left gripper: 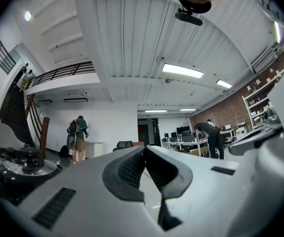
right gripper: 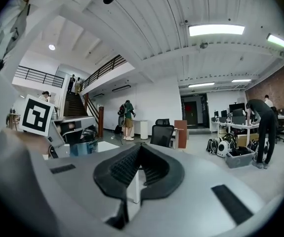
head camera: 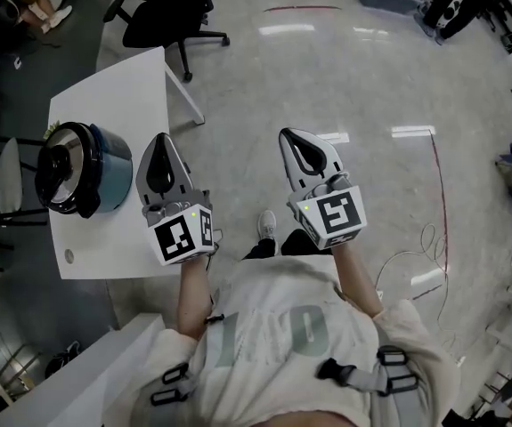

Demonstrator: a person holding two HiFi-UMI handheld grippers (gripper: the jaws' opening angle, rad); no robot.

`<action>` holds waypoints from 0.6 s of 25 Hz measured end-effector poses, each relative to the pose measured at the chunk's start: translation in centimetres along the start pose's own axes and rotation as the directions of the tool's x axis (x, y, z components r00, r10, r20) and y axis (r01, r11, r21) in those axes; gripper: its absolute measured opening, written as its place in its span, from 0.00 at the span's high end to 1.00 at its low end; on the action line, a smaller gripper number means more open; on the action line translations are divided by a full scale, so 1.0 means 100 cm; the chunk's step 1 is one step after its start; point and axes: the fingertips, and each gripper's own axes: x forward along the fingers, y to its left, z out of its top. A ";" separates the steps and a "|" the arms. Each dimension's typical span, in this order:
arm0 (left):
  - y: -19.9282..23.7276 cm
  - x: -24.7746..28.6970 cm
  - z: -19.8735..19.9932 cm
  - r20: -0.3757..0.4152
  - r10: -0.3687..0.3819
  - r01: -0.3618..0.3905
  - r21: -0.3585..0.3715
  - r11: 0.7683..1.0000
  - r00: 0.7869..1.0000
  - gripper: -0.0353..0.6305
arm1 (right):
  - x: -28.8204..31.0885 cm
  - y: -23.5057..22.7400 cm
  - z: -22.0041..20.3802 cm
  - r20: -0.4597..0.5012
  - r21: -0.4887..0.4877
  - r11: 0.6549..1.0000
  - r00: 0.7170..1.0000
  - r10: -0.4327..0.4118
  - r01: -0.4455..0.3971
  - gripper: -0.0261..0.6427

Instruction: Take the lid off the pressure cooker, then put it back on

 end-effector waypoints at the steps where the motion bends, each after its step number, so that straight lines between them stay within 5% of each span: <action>1: 0.000 0.002 -0.003 -0.006 0.002 -0.002 -0.004 1.000 1.000 0.92 | 0.004 -0.001 -0.001 -0.004 0.002 1.000 1.000 0.004 -0.004 0.96; 15: -0.013 0.027 -0.011 -0.026 0.079 -0.079 -0.003 0.997 0.997 0.92 | 0.048 -0.035 0.004 0.016 0.002 0.995 0.995 0.100 -0.100 0.96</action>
